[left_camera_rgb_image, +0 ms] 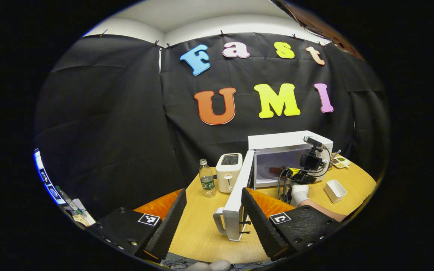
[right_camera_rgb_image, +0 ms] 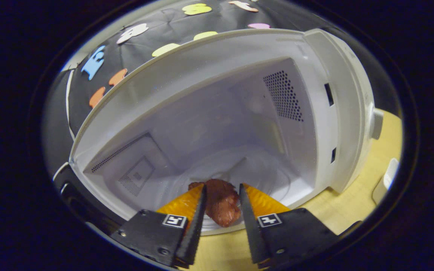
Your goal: Open the microwave oven with the left hand, put the food in, and close the microwave oven.
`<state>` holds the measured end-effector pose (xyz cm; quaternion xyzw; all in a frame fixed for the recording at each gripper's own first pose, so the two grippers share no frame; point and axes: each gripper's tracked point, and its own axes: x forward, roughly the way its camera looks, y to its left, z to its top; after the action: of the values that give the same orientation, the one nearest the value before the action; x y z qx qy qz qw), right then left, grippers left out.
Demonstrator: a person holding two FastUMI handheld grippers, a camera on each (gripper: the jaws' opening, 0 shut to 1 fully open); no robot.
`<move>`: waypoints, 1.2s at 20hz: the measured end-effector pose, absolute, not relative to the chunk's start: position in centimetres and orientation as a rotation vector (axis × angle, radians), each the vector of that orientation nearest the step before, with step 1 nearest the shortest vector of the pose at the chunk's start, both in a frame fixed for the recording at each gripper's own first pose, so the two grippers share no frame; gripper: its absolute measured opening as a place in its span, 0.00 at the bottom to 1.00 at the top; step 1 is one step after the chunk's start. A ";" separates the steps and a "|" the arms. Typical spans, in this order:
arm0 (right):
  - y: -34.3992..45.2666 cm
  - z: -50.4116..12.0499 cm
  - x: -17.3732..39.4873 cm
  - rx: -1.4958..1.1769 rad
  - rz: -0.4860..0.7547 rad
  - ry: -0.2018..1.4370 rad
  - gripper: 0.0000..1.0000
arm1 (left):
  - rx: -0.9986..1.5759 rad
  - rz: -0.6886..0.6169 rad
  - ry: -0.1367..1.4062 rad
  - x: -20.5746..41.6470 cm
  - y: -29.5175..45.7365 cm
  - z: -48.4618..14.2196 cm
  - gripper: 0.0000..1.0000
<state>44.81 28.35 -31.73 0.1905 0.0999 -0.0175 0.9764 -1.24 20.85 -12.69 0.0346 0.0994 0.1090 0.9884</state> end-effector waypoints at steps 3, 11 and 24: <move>28.1 -31.4 44.1 0.326 -0.023 0.201 0.89 | 0.078 0.221 0.192 -1.1 20.8 -12.6 0.85; 29.5 -23.2 37.6 0.238 0.111 0.159 1.00 | 0.069 0.217 0.175 -0.9 20.7 -11.8 0.90; 14.8 -5.5 13.1 -0.084 0.164 0.072 1.00 | -0.017 0.209 0.087 -0.3 23.0 -9.1 0.90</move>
<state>13.07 14.77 -5.51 -0.0421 0.0357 0.0820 0.9951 -0.27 23.00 -9.07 -0.0085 0.0436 0.1043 0.9935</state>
